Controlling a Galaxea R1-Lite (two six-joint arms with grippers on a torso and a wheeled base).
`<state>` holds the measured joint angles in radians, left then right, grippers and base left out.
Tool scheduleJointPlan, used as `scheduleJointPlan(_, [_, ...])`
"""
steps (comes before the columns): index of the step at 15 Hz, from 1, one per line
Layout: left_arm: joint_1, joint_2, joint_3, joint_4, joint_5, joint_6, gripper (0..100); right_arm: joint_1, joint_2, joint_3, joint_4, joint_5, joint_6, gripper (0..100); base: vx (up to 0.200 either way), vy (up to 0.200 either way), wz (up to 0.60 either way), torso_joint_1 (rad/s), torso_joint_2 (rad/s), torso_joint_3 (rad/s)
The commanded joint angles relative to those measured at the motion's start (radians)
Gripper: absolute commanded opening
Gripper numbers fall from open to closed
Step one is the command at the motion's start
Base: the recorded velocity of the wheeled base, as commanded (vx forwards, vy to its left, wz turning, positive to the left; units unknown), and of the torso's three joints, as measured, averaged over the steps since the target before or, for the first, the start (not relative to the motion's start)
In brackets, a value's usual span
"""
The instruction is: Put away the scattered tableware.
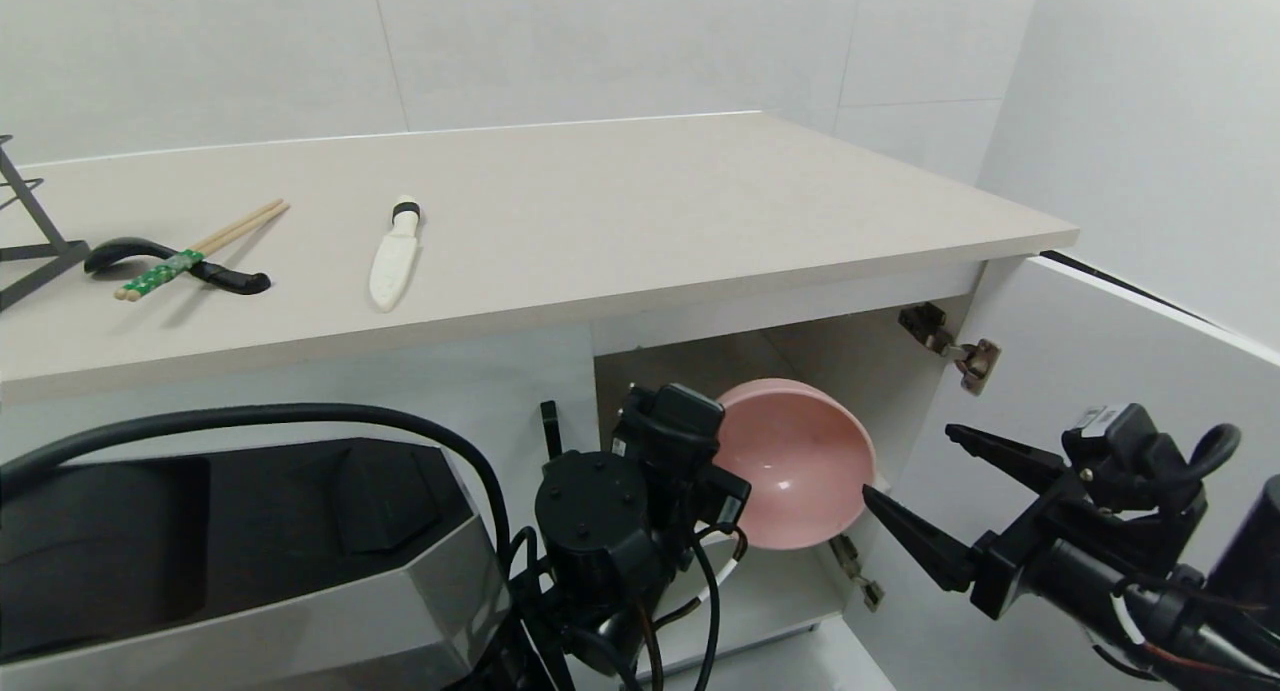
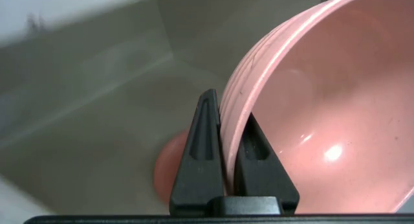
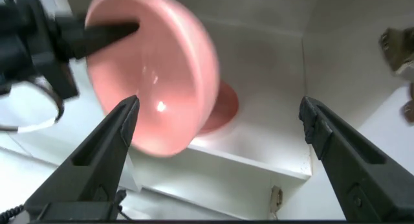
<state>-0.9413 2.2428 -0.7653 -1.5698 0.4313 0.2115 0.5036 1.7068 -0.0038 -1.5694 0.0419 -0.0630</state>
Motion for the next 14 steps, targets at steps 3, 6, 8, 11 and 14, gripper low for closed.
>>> scheduleJointPlan(3, [-0.007, 0.001, -0.046, -0.001, -0.003, -0.006, 0, -0.016, 0.034, -0.005, -0.001, 0.001, 0.0, 100, 0.0, 0.0, 0.0, 0.0, 0.0, 0.0])
scheduleJointPlan(6, [-0.01, 0.018, -0.072, -0.001, -0.02, 0.0, 0, -0.014, 0.04, -0.007, -0.001, 0.001, 0.002, 100, 0.0, 0.0, 0.0, 0.0, 0.0, 0.0])
scheduleJointPlan(8, [0.004, 0.02, -0.072, -0.001, -0.019, -0.004, 0, -0.011, 0.037, -0.002, -0.001, 0.001, 0.002, 100, 0.0, 0.0, 0.0, 0.0, 0.0, 0.0])
scheduleJointPlan(11, [0.024, 0.028, -0.054, -0.001, -0.019, -0.007, 0, -0.014, 0.025, 0.002, -0.001, 0.001, 0.008, 100, 0.0, 0.0, 0.0, 0.0, 0.0, 0.0])
scheduleJointPlan(14, [0.024, 0.032, -0.052, -0.001, -0.019, -0.007, 0, -0.014, -0.012, 0.002, -0.001, 0.001, 0.037, 100, 0.0, 0.0, 0.0, 0.0, 0.0, 0.0])
